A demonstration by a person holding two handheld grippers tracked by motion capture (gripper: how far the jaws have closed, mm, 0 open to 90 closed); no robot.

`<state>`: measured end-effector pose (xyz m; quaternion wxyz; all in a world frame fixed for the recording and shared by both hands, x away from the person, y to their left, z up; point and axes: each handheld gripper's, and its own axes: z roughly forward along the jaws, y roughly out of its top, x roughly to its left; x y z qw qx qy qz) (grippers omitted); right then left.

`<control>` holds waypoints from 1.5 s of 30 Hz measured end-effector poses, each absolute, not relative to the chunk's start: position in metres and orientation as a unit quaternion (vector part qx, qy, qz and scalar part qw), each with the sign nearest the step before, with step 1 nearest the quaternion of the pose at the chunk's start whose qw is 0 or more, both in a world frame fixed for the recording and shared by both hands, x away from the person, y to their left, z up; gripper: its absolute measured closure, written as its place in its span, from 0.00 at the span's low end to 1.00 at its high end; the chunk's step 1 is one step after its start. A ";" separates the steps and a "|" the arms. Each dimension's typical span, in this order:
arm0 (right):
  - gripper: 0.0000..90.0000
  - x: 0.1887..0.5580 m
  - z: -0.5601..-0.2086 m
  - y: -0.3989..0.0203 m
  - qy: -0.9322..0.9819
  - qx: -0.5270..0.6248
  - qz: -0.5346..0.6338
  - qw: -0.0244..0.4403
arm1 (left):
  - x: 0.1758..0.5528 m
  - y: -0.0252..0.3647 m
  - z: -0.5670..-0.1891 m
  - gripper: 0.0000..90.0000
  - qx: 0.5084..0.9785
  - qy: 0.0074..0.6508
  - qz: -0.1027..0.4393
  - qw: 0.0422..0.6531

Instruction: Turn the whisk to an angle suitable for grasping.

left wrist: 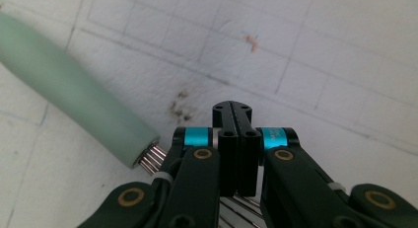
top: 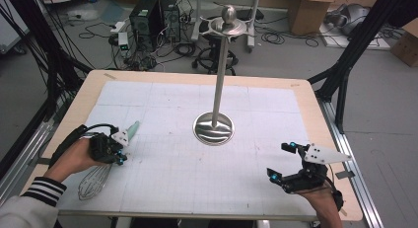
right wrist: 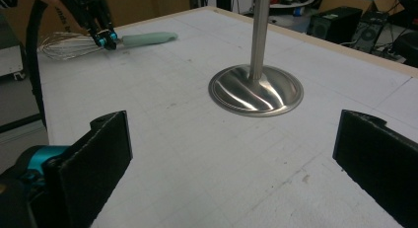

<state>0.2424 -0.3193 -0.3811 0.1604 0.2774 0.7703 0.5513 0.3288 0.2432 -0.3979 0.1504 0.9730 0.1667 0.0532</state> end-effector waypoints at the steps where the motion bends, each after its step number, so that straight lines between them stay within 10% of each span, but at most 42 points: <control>1: 0.00 0.243 -0.381 -0.319 0.771 0.276 0.552 0.161 | 0.329 0.245 -0.398 1.00 0.972 0.169 0.055 0.151; 26: 0.01 0.243 -0.381 -0.318 0.771 0.277 0.552 0.157 | 0.324 0.248 -0.382 0.91 0.959 0.183 0.069 0.204; 45: 0.00 0.242 -0.376 -0.320 0.763 0.278 0.559 0.169 | 0.328 0.250 -0.350 0.02 0.913 0.264 0.096 0.295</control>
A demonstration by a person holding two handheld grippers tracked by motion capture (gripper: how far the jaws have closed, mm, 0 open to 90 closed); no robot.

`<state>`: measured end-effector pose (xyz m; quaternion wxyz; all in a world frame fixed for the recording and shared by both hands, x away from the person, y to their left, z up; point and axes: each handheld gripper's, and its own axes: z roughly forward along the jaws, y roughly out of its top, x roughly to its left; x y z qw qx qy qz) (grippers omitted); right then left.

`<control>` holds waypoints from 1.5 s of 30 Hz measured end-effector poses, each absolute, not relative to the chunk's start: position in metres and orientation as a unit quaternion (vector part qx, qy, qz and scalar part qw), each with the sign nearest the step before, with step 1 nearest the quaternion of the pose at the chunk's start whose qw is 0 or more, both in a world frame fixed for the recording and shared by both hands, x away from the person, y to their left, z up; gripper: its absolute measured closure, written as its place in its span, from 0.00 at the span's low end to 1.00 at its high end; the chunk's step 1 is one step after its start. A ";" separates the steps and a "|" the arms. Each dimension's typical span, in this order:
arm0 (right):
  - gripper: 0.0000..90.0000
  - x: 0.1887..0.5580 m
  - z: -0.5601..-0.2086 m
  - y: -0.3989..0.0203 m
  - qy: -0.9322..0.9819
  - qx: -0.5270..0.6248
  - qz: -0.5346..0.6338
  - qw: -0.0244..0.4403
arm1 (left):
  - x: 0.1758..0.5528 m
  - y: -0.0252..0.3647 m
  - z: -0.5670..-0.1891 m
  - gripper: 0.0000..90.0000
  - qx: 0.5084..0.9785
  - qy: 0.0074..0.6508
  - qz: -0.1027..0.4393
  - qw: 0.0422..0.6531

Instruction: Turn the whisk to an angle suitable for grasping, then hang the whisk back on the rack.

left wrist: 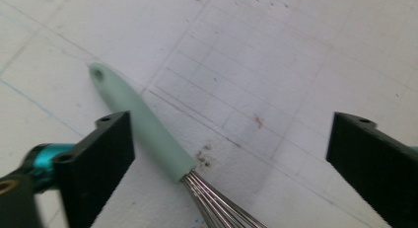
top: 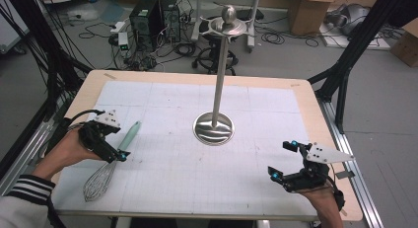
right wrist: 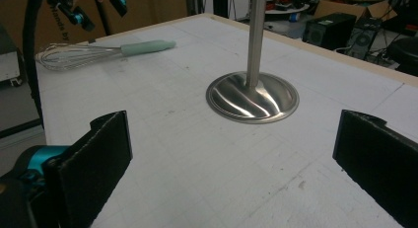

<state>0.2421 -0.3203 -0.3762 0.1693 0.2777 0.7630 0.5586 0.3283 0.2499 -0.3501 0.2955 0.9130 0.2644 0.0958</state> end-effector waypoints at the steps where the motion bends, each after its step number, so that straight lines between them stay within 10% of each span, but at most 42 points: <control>1: 0.00 0.242 -0.376 -0.320 0.764 0.277 0.558 0.168 | 0.329 0.251 -0.347 0.02 0.912 0.267 0.095 0.297; 45: 0.00 0.242 -0.376 -0.319 0.767 0.274 0.557 0.164 | 0.370 0.256 -0.383 0.02 0.903 0.358 0.078 0.226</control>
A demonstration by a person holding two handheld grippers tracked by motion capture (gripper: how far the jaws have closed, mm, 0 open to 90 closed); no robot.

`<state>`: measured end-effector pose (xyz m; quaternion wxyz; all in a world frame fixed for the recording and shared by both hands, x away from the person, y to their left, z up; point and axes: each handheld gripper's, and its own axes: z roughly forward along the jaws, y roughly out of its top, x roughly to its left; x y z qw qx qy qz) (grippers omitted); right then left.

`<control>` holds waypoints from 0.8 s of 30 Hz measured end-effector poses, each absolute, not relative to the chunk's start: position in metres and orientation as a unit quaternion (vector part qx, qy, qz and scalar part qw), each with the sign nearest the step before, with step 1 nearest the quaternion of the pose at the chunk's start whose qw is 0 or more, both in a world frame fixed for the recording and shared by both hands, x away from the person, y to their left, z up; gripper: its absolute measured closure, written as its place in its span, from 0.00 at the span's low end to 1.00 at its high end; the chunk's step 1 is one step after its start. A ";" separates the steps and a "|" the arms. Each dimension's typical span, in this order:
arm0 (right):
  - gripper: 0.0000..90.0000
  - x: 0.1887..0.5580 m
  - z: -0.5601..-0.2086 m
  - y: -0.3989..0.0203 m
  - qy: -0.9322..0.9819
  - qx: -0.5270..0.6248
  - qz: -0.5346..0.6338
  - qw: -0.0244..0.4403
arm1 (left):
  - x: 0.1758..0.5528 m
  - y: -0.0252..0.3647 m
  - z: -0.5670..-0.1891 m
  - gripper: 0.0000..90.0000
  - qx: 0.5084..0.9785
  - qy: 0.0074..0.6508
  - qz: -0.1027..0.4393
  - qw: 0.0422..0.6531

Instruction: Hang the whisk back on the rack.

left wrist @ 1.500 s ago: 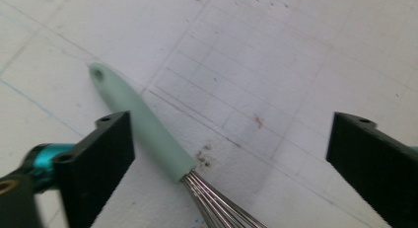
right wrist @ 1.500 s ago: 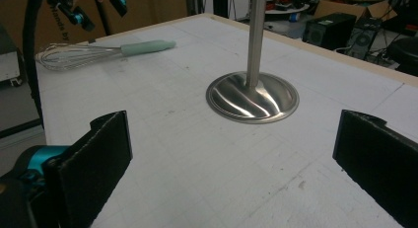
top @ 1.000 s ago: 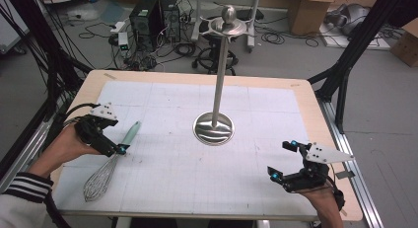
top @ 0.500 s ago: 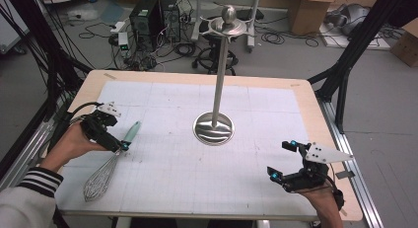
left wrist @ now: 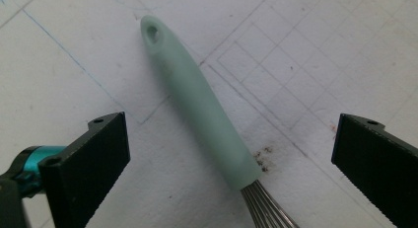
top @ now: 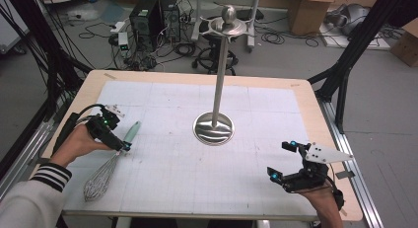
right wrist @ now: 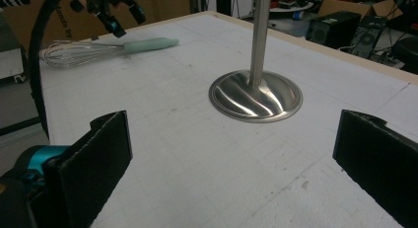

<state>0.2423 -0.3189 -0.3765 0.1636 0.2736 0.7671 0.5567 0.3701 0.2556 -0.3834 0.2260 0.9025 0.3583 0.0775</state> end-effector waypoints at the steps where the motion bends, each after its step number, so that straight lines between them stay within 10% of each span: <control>1: 0.01 0.242 -0.377 -0.319 0.768 0.272 0.556 0.164 | 0.371 0.256 -0.385 0.02 0.903 0.359 0.076 0.224; 24: 0.01 0.244 -0.377 -0.316 0.769 0.266 0.559 0.157 | 0.379 0.255 -0.404 0.29 0.910 0.368 0.021 0.190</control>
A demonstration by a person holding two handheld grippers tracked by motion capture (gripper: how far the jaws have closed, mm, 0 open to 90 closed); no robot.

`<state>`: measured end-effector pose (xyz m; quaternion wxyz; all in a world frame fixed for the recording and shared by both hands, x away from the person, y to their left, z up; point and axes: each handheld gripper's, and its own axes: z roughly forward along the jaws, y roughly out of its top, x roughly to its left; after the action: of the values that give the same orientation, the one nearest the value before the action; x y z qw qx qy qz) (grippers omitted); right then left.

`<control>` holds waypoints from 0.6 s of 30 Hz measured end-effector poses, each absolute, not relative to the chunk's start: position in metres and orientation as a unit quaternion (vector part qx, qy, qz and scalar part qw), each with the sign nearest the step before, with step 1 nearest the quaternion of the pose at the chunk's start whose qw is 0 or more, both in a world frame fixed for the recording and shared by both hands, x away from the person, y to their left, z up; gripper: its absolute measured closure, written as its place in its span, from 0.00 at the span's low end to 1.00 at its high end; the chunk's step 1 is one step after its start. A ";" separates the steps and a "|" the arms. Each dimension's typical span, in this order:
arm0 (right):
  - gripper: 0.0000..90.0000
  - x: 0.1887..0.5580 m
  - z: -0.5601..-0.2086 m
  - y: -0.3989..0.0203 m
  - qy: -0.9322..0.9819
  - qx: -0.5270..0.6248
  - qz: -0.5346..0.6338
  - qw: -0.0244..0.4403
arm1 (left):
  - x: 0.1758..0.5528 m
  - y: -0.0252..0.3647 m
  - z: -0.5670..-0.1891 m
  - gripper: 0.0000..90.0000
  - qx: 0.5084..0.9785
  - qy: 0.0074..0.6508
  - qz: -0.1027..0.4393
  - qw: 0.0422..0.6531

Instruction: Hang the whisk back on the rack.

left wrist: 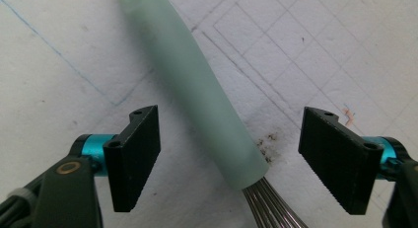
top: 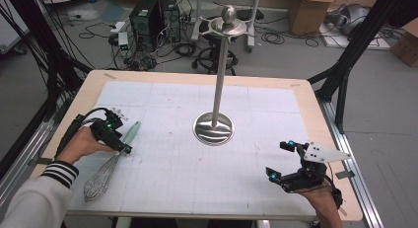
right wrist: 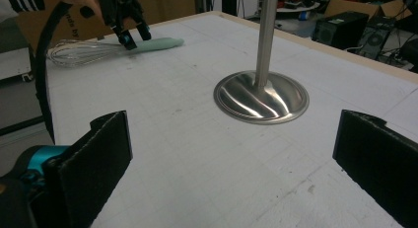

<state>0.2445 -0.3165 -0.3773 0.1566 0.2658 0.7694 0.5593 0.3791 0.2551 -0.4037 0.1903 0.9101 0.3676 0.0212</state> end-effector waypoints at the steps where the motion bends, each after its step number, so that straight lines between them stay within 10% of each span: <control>1: 0.00 0.244 -0.377 -0.316 0.770 0.266 0.559 0.157 | 0.380 0.255 -0.404 0.29 0.910 0.368 0.020 0.188; 18: 0.00 0.245 -0.377 -0.316 0.771 0.265 0.558 0.157 | 0.380 0.248 -0.409 0.55 0.914 0.367 0.012 0.171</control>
<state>0.2445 -0.3157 -0.3775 0.1571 0.2646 0.7706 0.5581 0.3796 0.2481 -0.4088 0.1710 0.9144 0.3667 0.0117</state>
